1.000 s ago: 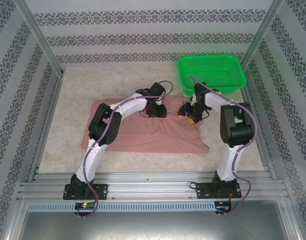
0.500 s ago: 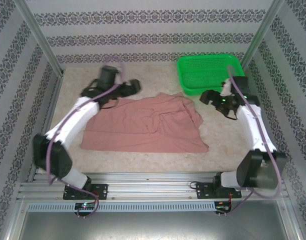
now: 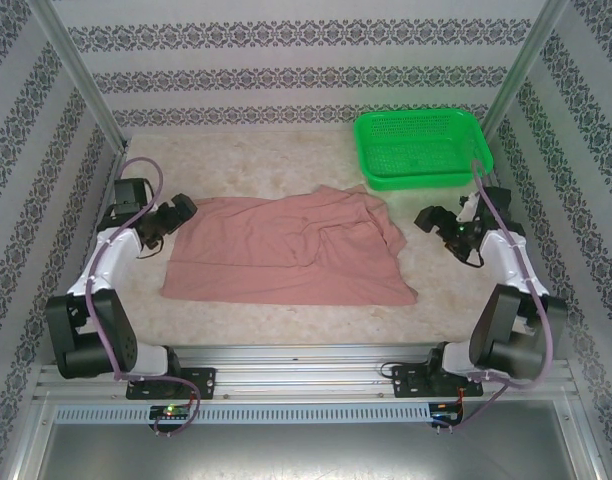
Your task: Fold and stack the t-shirts
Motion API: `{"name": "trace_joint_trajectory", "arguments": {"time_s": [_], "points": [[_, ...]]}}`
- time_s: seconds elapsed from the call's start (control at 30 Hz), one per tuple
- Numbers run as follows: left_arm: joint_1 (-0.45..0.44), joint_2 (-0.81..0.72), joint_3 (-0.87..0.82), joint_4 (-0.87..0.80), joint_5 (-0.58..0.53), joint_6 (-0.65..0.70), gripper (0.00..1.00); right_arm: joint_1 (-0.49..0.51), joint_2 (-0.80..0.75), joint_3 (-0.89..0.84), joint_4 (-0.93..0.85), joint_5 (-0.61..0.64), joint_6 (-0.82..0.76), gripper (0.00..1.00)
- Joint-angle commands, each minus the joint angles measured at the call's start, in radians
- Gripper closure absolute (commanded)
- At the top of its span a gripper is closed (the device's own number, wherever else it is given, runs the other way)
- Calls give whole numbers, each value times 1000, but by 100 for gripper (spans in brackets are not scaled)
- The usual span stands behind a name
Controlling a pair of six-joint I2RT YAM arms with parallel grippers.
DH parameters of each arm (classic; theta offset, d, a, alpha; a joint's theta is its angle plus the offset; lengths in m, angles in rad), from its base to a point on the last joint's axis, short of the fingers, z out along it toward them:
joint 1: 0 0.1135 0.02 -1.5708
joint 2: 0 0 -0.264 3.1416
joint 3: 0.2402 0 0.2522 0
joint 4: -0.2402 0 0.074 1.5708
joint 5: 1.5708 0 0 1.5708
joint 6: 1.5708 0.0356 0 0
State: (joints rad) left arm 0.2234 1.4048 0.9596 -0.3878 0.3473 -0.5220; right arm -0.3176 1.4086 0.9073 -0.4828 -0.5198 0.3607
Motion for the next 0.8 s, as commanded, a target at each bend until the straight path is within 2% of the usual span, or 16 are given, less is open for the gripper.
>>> {"name": "trace_joint_trajectory", "arguments": {"time_s": [0.0, 0.07, 0.23, 0.43, 0.77], "points": [[55, 48, -12, 107, 118, 44, 0, -11, 78, -19, 143, -148, 31, 4], [80, 86, -18, 156, 151, 42, 0, 3, 133, -7, 164, -182, 39, 5], [115, 193, 29, 212, 220, 48, 2, 55, 225, 39, 167, -167, 46, 8], [126, 281, 120, 193, 235, 94, 3, 72, 287, 58, 196, -143, 61, 11], [148, 342, 151, 221, 277, 136, 4, 80, 363, 169, 104, -132, -59, 11]]}}
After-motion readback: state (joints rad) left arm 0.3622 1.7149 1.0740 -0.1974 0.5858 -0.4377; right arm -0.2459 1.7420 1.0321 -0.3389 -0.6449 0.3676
